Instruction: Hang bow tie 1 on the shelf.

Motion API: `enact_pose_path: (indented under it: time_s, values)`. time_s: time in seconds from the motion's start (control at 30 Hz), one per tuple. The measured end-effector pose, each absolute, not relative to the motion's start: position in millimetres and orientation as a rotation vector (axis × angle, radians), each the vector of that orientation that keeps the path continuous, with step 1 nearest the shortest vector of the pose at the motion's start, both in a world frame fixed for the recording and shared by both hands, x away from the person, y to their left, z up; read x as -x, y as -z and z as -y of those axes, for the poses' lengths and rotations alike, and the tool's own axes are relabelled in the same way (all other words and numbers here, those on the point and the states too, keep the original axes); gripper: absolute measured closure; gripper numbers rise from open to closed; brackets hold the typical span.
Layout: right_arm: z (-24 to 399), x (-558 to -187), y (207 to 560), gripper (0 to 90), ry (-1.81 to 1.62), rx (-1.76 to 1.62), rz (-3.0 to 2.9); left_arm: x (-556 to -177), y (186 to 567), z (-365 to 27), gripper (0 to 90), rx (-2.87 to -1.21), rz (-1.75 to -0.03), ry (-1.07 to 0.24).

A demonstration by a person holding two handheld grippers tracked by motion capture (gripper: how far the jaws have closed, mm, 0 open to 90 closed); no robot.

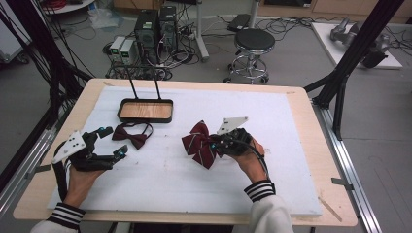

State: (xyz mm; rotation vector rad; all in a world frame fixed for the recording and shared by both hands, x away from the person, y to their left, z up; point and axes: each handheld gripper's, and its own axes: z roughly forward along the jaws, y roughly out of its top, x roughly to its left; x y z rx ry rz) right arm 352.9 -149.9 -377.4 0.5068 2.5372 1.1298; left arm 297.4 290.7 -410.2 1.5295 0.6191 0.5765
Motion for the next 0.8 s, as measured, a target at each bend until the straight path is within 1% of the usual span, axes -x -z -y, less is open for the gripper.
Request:
enact_pose_path:
  time_s: [0.3, 0.8]
  values:
    - [141, -349, 367, 75.7, -1.270, -0.393, -2.497, -305, 390, -275, 10.4, -1.609, -0.512, -0.478]
    - [125, -344, 361, 75.7, -1.385, -0.254, -2.444, -315, 364, -245, 10.4, -1.681, -0.387, -0.391]
